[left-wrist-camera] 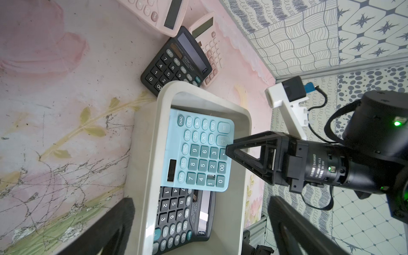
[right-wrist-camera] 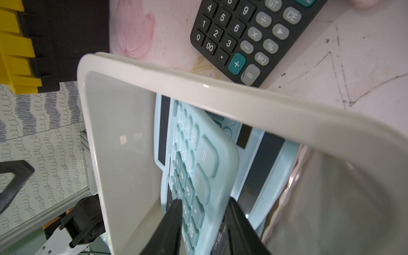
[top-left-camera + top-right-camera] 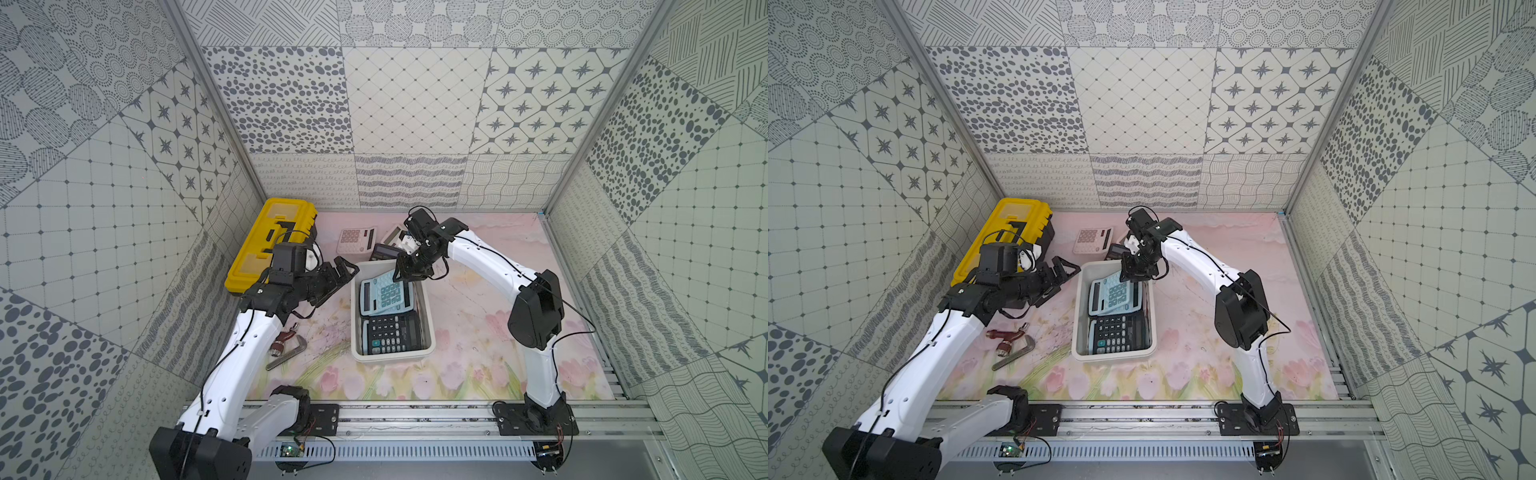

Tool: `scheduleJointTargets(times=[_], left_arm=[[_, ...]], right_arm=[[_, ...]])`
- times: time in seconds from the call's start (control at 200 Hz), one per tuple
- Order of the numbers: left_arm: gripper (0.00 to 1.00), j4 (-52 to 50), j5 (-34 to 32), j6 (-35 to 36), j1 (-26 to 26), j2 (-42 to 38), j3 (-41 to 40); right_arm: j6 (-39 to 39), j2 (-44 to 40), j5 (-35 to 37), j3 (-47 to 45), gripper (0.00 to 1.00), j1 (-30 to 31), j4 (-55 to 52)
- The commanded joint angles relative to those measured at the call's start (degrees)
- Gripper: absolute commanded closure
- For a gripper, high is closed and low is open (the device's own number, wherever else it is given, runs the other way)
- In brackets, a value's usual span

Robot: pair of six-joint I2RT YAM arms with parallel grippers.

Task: Put the calculator in the storage box
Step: Place the calculator in the storage box, then move the storage box to the center of the board.

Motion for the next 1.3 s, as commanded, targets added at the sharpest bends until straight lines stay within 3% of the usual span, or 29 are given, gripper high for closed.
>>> scheduleJointTargets(times=[0.0, 0.42, 0.775, 1.296], left_arm=[[0.00, -1.50, -0.32, 1.28, 0.32, 0.38, -0.45], [0.00, -2.77, -1.41, 2.45, 0.33, 2.84, -2.24], [0.00, 1.24, 5.91, 1.33, -0.25, 7.75, -4.12], [0.00, 8.63, 4.17, -4.05, -12.73, 15.06, -3.31]], right_arm=[[-0.04, -2.84, 1.60, 1.32, 0.61, -0.37, 0.14], [0.01, -9.76, 3.94, -2.84, 0.52, -1.08, 0.17], [-0.05, -19.35, 8.52, -16.03, 0.30, -2.64, 2.58], [1.06, -28.69, 6.84, -29.65, 0.27, -7.42, 7.57]])
